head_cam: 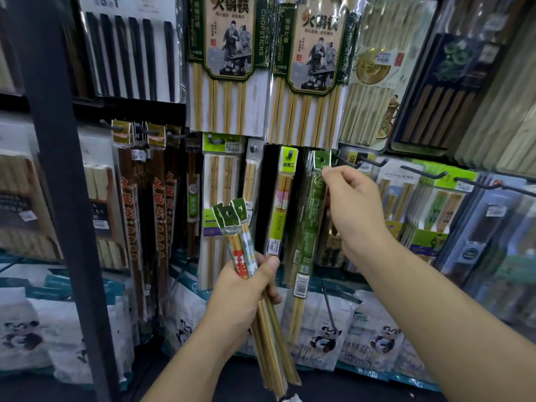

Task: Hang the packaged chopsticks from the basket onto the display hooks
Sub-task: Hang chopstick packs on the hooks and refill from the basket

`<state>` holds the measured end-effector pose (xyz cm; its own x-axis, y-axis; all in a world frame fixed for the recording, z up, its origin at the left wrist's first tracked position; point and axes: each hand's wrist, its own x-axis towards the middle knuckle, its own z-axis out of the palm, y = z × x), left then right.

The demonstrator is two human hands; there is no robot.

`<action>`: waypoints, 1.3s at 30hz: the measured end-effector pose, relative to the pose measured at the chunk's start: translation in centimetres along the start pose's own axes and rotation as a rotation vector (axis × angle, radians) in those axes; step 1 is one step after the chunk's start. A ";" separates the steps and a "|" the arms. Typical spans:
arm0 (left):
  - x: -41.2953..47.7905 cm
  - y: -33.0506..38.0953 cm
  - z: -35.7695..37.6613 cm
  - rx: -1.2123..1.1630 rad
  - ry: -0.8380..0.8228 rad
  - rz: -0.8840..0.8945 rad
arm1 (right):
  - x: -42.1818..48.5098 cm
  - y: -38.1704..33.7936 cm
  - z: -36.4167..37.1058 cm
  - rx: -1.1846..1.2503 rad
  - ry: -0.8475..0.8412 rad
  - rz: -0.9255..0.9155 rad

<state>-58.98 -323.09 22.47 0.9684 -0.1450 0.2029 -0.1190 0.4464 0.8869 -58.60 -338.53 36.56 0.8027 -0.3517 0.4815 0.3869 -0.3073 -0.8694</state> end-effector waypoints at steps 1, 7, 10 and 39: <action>0.0 -0.1 0.0 0.008 -0.005 -0.001 | 0.1 0.0 0.1 0.001 0.003 -0.003; -0.1 0.2 -0.1 -0.020 -0.017 -0.015 | 0.4 0.1 0.4 -0.002 0.028 -0.010; -0.2 0.2 -0.1 -0.016 -0.005 -0.022 | 0.5 0.1 0.6 0.002 0.035 -0.018; -0.2 0.4 -0.1 0.046 0.005 -0.004 | 3.8 3.7 2.1 -0.220 0.176 -0.011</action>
<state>-59.17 -322.78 22.72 0.9700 -0.1423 0.1971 -0.1247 0.4047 0.9059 -53.14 -339.16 34.96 0.7000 -0.4898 0.5196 0.2723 -0.4895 -0.8284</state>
